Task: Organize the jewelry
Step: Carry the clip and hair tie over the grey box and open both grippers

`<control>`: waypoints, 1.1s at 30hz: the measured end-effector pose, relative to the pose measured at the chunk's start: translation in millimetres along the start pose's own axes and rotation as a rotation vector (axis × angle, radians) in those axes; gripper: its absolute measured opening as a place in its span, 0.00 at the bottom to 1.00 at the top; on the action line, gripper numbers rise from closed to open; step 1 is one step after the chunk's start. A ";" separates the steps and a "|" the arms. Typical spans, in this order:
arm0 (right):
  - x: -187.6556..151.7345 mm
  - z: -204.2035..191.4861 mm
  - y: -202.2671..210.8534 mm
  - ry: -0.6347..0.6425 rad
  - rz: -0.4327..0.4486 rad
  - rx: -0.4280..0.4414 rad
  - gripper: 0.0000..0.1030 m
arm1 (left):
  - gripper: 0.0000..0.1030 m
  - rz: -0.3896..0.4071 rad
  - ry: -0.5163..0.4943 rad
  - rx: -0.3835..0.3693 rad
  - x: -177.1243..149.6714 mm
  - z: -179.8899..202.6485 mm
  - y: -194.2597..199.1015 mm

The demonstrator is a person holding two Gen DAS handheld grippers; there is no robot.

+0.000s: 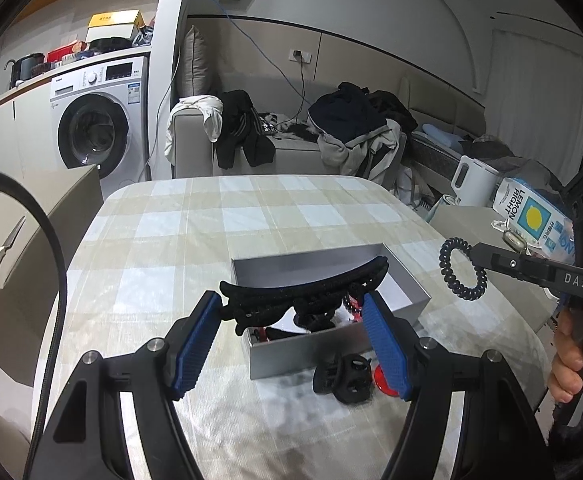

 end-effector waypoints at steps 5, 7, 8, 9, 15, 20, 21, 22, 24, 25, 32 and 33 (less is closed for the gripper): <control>9.4 -3.0 -0.2 0.016 0.012 -0.002 0.08 | 0.66 0.017 -0.011 0.001 9.2 2.0 -0.8; 11.7 -2.6 -0.7 0.020 0.016 -0.003 0.08 | 0.66 0.023 -0.020 0.004 13.3 3.2 -2.0; 13.3 -2.3 -1.0 0.020 0.019 -0.004 0.08 | 0.66 0.027 -0.022 0.005 14.9 3.4 -2.2; 15.4 -2.6 -1.2 0.022 0.022 -0.003 0.08 | 0.66 0.028 -0.023 0.004 16.3 3.7 -2.7; 21.4 -1.7 -6.8 0.037 0.023 -0.008 0.08 | 0.66 0.025 -0.016 0.006 19.5 1.3 -11.7; 20.8 3.1 -14.7 0.018 0.013 -0.014 0.08 | 0.66 0.006 -0.007 0.014 16.2 -1.2 -21.5; 20.4 4.1 -16.7 0.015 0.009 -0.013 0.08 | 0.66 0.001 -0.004 0.014 16.0 -1.8 -23.7; 20.0 5.3 -18.5 0.011 0.008 -0.012 0.08 | 0.66 -0.003 0.000 0.014 15.6 -2.1 -25.7; 19.4 7.4 -21.8 0.005 0.003 -0.013 0.08 | 0.66 -0.009 0.001 0.018 14.8 -2.3 -29.5; 19.1 8.6 -23.3 0.002 0.003 -0.015 0.08 | 0.66 -0.014 0.000 0.024 14.3 -2.5 -31.9; 17.4 14.2 -33.8 -0.004 -0.013 -0.013 0.08 | 0.66 -0.035 -0.001 0.037 10.2 0.3 -41.8; 17.1 14.8 -35.1 -0.007 -0.015 -0.013 0.08 | 0.66 -0.037 -0.002 0.036 9.7 1.1 -43.1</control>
Point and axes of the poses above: each gripper's, at about its wrist camera, not at the fingertips, and y roughly against the way its jaws point, z to its right, x to its top, the point moved 9 cm from there along -y, roughly the way its jaws point, and after that the axes turned 5 degrees about y, right-handed, at the moved point
